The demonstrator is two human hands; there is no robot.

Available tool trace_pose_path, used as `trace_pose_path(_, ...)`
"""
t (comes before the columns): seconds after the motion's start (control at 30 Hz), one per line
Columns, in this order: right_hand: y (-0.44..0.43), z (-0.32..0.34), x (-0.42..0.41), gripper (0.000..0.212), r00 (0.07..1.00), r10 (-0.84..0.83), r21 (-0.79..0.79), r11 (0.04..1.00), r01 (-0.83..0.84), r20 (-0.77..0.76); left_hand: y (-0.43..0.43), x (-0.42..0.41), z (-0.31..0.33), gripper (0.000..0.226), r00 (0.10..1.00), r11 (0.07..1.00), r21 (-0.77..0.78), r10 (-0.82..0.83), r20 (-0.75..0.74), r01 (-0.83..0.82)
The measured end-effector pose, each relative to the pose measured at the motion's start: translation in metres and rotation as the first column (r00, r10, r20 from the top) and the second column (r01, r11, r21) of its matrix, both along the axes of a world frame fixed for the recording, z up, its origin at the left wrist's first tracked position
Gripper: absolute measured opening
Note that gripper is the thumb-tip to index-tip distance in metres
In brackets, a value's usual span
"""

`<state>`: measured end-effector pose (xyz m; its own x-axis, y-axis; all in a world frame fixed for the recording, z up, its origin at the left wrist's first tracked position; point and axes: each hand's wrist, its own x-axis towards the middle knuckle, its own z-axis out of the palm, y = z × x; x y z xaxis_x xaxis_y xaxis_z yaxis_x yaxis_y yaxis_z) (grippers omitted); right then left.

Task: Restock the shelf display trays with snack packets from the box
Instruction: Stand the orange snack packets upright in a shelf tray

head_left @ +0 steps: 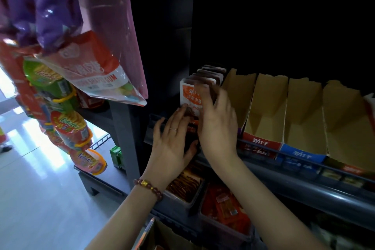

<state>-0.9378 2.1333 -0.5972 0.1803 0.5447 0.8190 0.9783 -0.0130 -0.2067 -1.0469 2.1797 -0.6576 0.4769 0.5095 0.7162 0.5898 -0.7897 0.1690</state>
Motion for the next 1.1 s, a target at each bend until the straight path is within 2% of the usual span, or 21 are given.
trace_pose_path(0.07, 0.001, -0.003, 0.0, 0.062, 0.999, -0.015, -0.05, 0.999, 0.017, 0.047, 0.0, 0.0, -0.002, 0.058, 1.0, 1.0, 0.012, 0.021, -0.006, -0.021)
trace_pose_path(0.17, 0.001, -0.006, 0.0, 0.068, 1.0, 0.011, -0.095, 0.995, -0.008, 0.029, 0.0, 0.0, -0.002, 0.06, 1.0, 1.0, 0.014, 0.019, -0.009, -0.019)
trace_pose_path(0.37, -0.005, -0.007, 0.0, 0.072, 0.998, 0.061, -0.097, 0.993, -0.063, -0.023, 0.0, -0.002, -0.001, 0.064, 0.999, 1.0, 0.003, -0.007, -0.04, 0.007)
trace_pose_path(0.47, -0.013, -0.006, -0.001, 0.075, 0.999, 0.048, -0.051, 0.998, -0.048, -0.006, 0.0, -0.006, -0.001, 0.063, 0.998, 1.0, 0.012, 0.007, -0.065, -0.006)
trace_pose_path(0.57, -0.028, -0.006, -0.005, 0.063, 0.995, 0.097, 0.027, 0.995, -0.097, 0.009, -0.004, -0.013, 0.004, 0.068, 0.997, 1.0, 0.008, -0.014, -0.071, 0.014)
trace_pose_path(0.67, -0.048, -0.006, -0.01, 0.035, 0.977, 0.211, 0.063, 0.975, -0.212, 0.027, -0.012, -0.027, 0.01, 0.065, 0.992, 0.998, 0.033, -0.046, -0.12, 0.05)
trace_pose_path(0.73, -0.065, -0.013, -0.014, 0.016, 0.934, 0.356, 0.013, 0.934, -0.356, 0.02, -0.02, -0.041, 0.008, 0.06, 0.977, 0.995, 0.051, -0.073, -0.202, 0.084)
trace_pose_path(0.83, -0.093, -0.034, -0.023, 0.013, 0.869, 0.495, -0.096, 0.864, -0.494, -0.016, -0.038, -0.069, -0.001, 0.043, 0.928, 0.982, 0.015, -0.171, -0.332, 0.187)
trace_pose_path(0.9, -0.112, -0.055, -0.029, 0.014, 0.843, 0.537, -0.208, 0.824, -0.527, -0.011, -0.055, -0.092, -0.013, 0.029, 0.866, 0.966, -0.074, -0.254, -0.43, 0.247)
trace_pose_path(0.97, -0.13, -0.083, -0.032, 0.014, 0.817, 0.575, -0.35, 0.757, -0.552, -0.043, -0.072, -0.117, -0.032, 0.027, 0.803, 0.949, -0.181, -0.314, -0.507, 0.257)
trace_pose_path(1.1, -0.162, -0.154, -0.033, 0.018, 0.789, 0.583, -0.65, 0.526, -0.549, -0.194, -0.096, -0.172, -0.08, 0.028, 0.674, 0.896, -0.424, -0.395, -0.624, 0.132)
